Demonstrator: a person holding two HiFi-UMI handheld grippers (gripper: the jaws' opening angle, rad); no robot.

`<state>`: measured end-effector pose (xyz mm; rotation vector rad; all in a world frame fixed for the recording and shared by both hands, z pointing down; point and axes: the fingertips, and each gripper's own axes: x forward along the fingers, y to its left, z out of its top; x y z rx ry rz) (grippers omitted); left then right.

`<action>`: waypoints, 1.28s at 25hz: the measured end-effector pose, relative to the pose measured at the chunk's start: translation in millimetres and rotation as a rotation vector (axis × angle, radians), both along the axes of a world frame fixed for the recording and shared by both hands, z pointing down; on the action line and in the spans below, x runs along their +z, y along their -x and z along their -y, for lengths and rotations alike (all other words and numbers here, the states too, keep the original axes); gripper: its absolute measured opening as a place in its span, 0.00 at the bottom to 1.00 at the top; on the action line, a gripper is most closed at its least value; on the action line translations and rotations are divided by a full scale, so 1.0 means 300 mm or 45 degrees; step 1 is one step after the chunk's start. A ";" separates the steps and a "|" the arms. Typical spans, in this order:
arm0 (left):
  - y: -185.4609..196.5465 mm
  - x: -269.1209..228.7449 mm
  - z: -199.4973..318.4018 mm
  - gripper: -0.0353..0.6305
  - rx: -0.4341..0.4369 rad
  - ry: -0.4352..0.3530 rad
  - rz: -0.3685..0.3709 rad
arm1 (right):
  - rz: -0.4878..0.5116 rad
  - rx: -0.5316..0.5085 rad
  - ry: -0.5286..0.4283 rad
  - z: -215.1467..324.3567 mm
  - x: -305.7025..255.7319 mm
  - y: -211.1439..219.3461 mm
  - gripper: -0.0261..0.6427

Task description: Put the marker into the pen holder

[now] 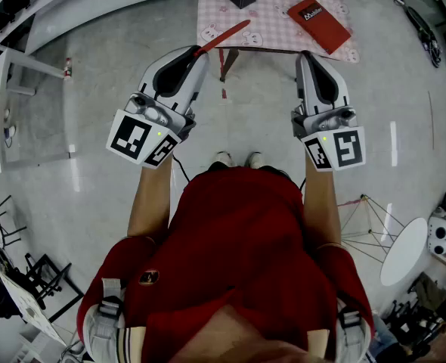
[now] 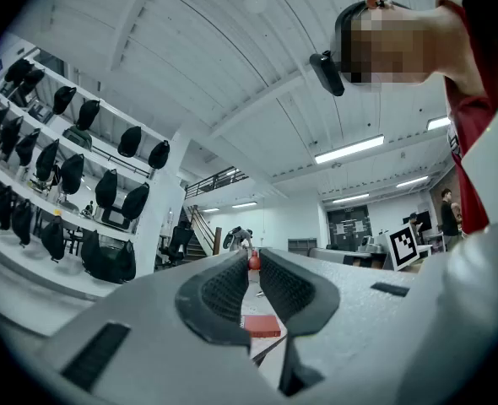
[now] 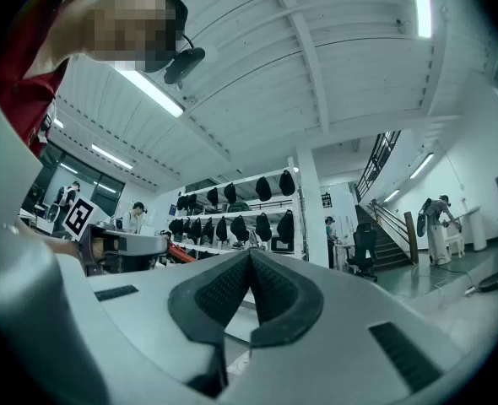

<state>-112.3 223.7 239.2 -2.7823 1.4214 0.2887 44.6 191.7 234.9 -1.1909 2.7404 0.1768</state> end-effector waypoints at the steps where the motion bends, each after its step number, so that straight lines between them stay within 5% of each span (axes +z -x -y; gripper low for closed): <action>1: 0.008 0.003 -0.002 0.12 0.006 0.000 0.001 | -0.004 0.000 0.002 -0.003 0.004 0.012 0.04; 18: 0.135 0.074 0.037 0.12 -0.013 0.012 -0.081 | -0.051 -0.004 0.070 -0.003 0.059 0.096 0.04; 32: 0.107 0.104 0.354 0.12 -0.081 0.068 0.023 | -0.026 -0.046 0.025 0.299 0.088 0.050 0.04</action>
